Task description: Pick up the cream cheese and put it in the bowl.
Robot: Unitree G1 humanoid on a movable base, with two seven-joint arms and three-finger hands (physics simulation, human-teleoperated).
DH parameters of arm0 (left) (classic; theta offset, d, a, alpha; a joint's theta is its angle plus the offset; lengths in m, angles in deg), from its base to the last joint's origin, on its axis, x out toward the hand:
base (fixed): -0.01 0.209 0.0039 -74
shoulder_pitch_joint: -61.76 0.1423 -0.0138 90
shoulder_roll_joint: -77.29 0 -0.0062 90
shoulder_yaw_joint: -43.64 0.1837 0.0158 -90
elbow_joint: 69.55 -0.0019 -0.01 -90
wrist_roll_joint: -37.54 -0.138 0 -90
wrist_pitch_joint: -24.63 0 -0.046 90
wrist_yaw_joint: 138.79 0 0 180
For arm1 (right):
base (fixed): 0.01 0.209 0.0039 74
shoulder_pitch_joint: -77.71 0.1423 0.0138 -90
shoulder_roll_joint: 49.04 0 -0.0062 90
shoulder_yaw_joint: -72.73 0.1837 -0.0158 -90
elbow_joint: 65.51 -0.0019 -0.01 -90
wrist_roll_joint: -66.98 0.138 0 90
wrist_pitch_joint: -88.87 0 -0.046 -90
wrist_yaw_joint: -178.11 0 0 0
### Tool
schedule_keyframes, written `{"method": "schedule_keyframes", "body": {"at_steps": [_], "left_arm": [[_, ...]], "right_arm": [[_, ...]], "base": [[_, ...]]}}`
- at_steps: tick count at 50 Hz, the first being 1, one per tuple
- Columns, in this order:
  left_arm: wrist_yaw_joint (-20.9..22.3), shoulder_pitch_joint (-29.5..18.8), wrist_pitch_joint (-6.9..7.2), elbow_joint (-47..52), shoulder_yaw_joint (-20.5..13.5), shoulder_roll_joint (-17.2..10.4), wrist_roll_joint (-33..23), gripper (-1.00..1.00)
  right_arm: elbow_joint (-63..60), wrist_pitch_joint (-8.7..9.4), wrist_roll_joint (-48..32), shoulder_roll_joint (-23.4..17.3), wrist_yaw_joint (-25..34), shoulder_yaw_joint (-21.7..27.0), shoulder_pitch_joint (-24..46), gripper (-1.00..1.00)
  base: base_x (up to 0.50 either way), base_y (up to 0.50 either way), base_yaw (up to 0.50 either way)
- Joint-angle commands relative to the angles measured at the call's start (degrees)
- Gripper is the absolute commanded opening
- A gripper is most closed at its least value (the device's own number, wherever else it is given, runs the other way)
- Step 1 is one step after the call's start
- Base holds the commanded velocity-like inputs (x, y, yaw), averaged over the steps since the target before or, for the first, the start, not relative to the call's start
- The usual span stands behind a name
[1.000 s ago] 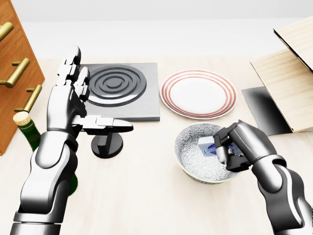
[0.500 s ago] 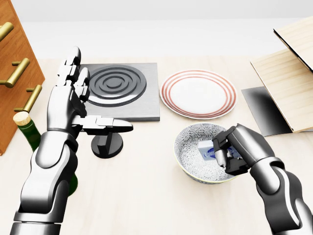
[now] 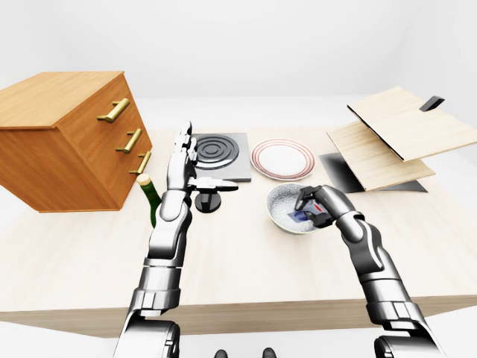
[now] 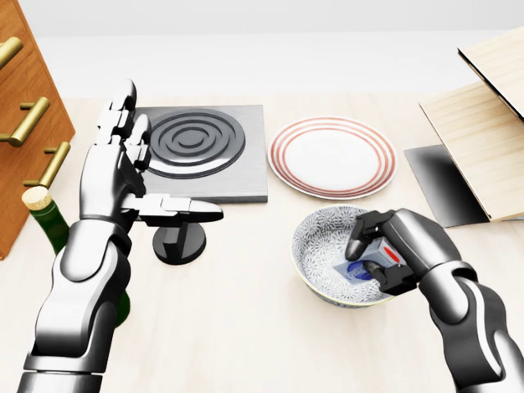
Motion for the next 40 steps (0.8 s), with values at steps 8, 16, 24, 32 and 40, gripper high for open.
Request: {"method": "schedule_keyframes", "body": {"at_steps": [8, 16, 24, 32, 40], "left_arm": [[0.1, 0.0, 0.00, -0.4, 0.0, 0.0, 0.0, 1.00], [0.2, -0.2, 0.00, -0.7, -0.1, -0.1, 0.0, 1.00], [0.4, -0.5, 0.00, -1.3, 0.0, -0.1, 0.1, 1.00], [0.5, -0.2, 0.00, 0.3, 0.0, 0.0, 0.4, 1.00], [0.5, -0.3, 0.00, -1.1, -0.1, -0.1, 0.3, 1.00]], "right_arm": [[-3.5, 0.00, -2.0, -0.1, 0.5, 1.0, 0.2, -0.30], [-12.8, 0.00, 1.0, -0.4, 4.9, 3.0, 0.8, -0.29], [-27.4, 2.77, 5.1, -2.0, 13.0, 5.8, 2.7, 1.00], [-30.0, 4.20, 5.5, -1.7, 13.7, 5.4, 2.2, 1.00], [-31.2, 4.31, 5.2, -1.6, 13.4, 5.6, 2.7, 1.00]], "base": [[0.00, 0.00, 0.00], [0.00, 0.00, 0.00], [0.00, 0.00, 0.00], [0.00, 0.00, 0.00], [0.00, 0.00, 0.00]]}}
